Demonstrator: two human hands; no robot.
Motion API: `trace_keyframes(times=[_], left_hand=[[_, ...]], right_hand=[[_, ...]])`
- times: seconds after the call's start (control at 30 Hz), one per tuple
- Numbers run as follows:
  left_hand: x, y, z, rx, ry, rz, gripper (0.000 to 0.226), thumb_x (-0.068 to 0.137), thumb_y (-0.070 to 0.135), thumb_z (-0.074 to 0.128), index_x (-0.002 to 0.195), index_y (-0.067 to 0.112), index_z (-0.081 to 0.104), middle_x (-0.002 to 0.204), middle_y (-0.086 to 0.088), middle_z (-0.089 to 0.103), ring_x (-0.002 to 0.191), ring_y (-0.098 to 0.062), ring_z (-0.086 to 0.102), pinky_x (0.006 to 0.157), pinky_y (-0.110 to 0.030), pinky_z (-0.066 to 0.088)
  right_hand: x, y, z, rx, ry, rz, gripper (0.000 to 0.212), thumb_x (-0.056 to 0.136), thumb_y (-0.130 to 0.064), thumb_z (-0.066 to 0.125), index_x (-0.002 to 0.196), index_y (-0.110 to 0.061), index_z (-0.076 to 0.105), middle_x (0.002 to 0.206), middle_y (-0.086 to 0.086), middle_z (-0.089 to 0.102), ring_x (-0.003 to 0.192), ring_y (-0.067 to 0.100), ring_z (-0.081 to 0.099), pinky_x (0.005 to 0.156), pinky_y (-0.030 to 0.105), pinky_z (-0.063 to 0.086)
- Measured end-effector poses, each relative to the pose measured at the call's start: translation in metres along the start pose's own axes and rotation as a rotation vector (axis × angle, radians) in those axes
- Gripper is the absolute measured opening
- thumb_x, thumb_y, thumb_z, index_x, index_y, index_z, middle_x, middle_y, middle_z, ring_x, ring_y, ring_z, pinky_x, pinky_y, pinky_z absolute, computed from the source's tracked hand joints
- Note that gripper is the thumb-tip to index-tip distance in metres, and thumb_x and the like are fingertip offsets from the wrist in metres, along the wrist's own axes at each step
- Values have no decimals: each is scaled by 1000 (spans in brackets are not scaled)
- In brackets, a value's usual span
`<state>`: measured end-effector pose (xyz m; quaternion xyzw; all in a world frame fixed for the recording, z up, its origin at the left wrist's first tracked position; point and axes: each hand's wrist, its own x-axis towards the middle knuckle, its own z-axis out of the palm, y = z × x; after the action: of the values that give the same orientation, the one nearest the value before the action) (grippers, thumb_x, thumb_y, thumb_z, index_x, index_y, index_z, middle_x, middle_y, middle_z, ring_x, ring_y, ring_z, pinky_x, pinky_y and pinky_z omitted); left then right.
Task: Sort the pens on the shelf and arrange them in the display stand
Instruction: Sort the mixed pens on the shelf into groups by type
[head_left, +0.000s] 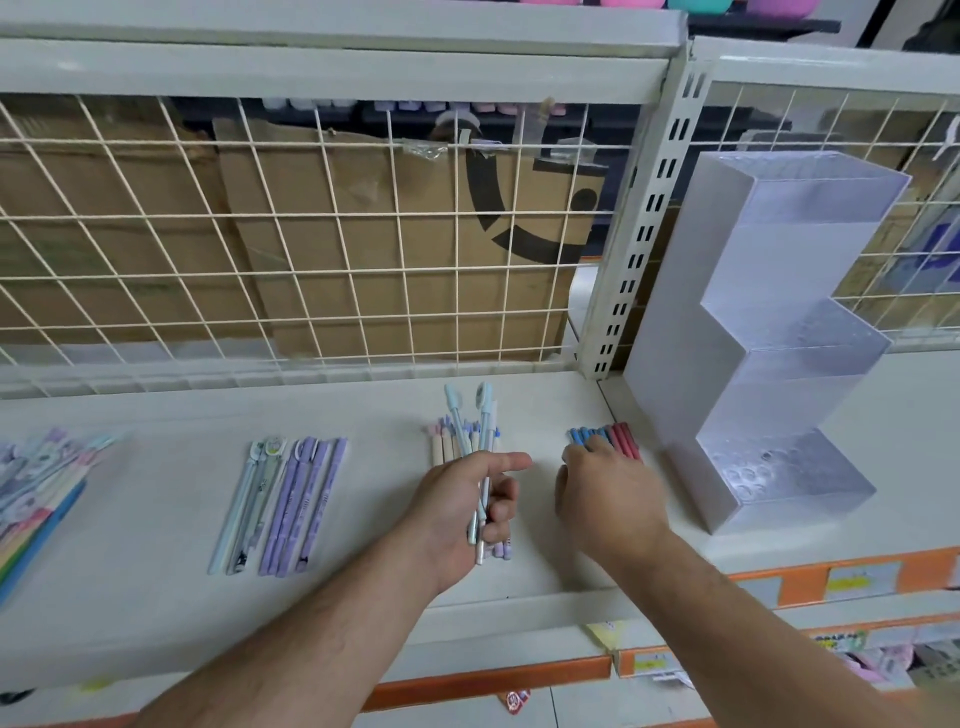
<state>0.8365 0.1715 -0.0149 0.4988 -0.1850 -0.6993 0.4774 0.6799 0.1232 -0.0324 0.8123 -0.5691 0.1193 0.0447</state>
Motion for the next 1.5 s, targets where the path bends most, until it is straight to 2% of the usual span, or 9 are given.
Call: trace_keyframes(times=[0.07, 0.13, 0.2, 0.4, 1.0, 1.1, 1.2, 1.37, 1.5], left_hand=[[-2, 2, -5, -14, 3, 11, 29, 87, 7, 59, 111, -5, 69, 68, -8, 47, 49, -16, 31, 39, -21, 23], [-4, 3, -11, -19, 4, 16, 30, 87, 7, 60, 113, -7, 68, 67, -8, 48, 48, -16, 33, 40, -21, 22], [-5, 6, -16, -18, 3, 8, 31, 86, 7, 61, 112, -7, 68, 66, -8, 49, 48, -16, 33, 40, -22, 21], [-11, 11, -28, -17, -12, -8, 39, 81, 7, 66, 115, -12, 65, 67, -9, 49, 50, -16, 33, 42, -23, 21], [-27, 22, -40, 9, -59, -21, 32, 84, 8, 64, 112, -5, 70, 69, -8, 51, 51, -15, 38, 41, -23, 26], [-31, 24, -43, 15, -64, -16, 34, 84, 9, 65, 115, -4, 69, 69, -8, 52, 52, -15, 39, 42, -23, 27], [-35, 25, -47, 30, -75, -24, 32, 85, 11, 63, 113, -2, 70, 69, -8, 52, 49, -15, 39, 40, -21, 26], [-43, 25, -58, 62, -94, -47, 27, 92, 16, 53, 82, 9, 77, 63, -9, 50, 41, -14, 36, 36, -17, 23], [-50, 26, -71, 99, -122, -68, 19, 92, 14, 48, 88, 6, 65, 62, -8, 49, 41, -12, 29, 38, -16, 15]], right_hand=[[-4, -6, -2, -73, -79, 54, 26, 68, -14, 73, 61, -19, 49, 66, -3, 42, 43, 20, 32, 42, 18, 9], [-8, -4, 2, -123, -144, 109, 8, 87, -19, 56, 81, -20, 60, 83, -3, 42, 57, 22, 45, 43, 24, 19], [-11, -5, -1, -172, -214, 142, 15, 91, -21, 50, 95, -20, 64, 89, -3, 43, 64, 21, 48, 45, 25, 23], [-10, -14, -8, -213, -301, 150, 24, 92, -19, 49, 108, -22, 66, 94, -2, 44, 69, 18, 50, 53, 28, 37], [-7, -19, -10, -208, -286, 197, 21, 93, -20, 45, 101, -22, 64, 103, -2, 54, 70, 19, 56, 59, 27, 48], [-9, -32, -7, 35, -90, 220, 20, 96, -25, 49, 94, -21, 68, 101, -2, 62, 71, 18, 60, 55, 24, 44], [-3, -56, -17, 499, 2, 238, 28, 92, -19, 56, 66, -27, 62, 72, -6, 63, 60, 16, 55, 48, 24, 35], [1, -95, -47, 1025, -218, 326, 22, 92, -29, 65, 77, -19, 77, 75, -2, 73, 67, 9, 64, 67, 27, 50], [-2, -117, -51, 1195, -390, 335, 22, 90, -19, 67, 72, -7, 71, 68, 1, 67, 67, 14, 65, 69, 35, 48]])
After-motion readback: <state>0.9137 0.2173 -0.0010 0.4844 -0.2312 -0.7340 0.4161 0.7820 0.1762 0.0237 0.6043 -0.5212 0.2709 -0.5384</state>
